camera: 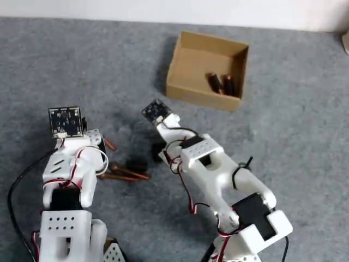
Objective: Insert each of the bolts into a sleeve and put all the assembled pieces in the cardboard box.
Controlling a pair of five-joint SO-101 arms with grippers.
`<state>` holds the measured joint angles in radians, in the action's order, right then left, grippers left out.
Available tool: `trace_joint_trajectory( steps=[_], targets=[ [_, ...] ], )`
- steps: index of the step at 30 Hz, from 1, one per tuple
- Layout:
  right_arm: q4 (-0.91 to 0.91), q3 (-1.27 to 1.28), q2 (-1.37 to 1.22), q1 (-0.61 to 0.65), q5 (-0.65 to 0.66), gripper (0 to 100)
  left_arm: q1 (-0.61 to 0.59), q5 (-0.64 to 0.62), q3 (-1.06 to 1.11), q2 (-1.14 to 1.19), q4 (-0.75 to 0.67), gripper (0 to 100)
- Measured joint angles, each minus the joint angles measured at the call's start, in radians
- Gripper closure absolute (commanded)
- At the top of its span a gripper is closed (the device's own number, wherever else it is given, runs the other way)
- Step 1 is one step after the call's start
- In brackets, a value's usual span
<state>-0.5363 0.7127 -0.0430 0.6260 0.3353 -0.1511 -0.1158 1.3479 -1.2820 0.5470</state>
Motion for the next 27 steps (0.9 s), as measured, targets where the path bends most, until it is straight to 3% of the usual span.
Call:
trace_joint_trajectory(
  steps=[5,11,22,27],
  targets=[
    [-0.018,0.057,0.137,0.005,0.0,99.4,0.0,0.0,0.0,0.0,0.0,99],
    [-0.072,0.235,0.494,0.015,0.0,99.4,0.0,0.0,0.0,0.0,0.0,99],
    [-0.468,0.46,1.247,0.021,0.0,99.4,0.017,0.0,-0.006,0.008,-0.006,99],
    [-0.546,0.56,1.56,-0.061,0.0,99.4,0.017,0.0,-0.155,0.224,0.034,99]
  ],
)
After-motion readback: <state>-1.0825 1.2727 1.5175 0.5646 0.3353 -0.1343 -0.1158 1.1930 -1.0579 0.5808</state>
